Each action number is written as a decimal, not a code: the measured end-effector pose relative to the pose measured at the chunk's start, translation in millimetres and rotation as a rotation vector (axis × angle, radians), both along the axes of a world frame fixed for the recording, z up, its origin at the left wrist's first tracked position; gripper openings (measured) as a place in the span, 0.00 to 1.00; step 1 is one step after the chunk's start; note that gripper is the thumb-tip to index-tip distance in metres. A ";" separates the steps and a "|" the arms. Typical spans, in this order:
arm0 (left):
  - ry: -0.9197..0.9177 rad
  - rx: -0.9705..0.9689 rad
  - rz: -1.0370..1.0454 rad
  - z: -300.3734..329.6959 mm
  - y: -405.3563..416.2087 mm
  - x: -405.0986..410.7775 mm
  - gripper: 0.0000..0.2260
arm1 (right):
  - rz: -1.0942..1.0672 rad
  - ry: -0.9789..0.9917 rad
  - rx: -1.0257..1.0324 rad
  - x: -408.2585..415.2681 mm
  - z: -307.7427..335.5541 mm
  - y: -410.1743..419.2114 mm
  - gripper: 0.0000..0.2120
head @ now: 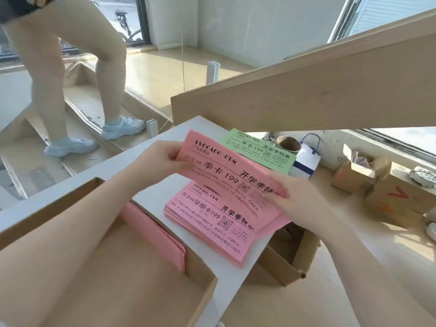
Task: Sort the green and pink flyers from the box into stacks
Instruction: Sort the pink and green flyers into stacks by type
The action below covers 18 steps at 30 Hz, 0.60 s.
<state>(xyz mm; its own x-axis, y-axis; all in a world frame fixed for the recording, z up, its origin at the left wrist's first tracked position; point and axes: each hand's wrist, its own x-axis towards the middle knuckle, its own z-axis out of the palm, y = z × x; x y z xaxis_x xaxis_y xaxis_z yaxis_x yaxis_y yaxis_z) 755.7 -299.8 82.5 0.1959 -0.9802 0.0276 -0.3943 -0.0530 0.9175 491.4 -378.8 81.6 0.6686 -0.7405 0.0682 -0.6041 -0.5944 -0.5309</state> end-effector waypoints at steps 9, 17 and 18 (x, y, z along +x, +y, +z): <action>-0.168 0.379 -0.009 -42.7 -25.4 13.7 0.06 | 0.051 0.237 -0.258 18.8 -55.4 -19.8 0.19; 0.072 0.354 0.010 -45.5 -27.0 10.1 0.08 | -0.279 -0.597 0.317 -8.8 -72.4 1.5 0.16; 0.142 0.351 0.019 -45.7 -26.7 6.5 0.08 | -0.310 -0.633 0.361 -10.1 -77.4 4.3 0.16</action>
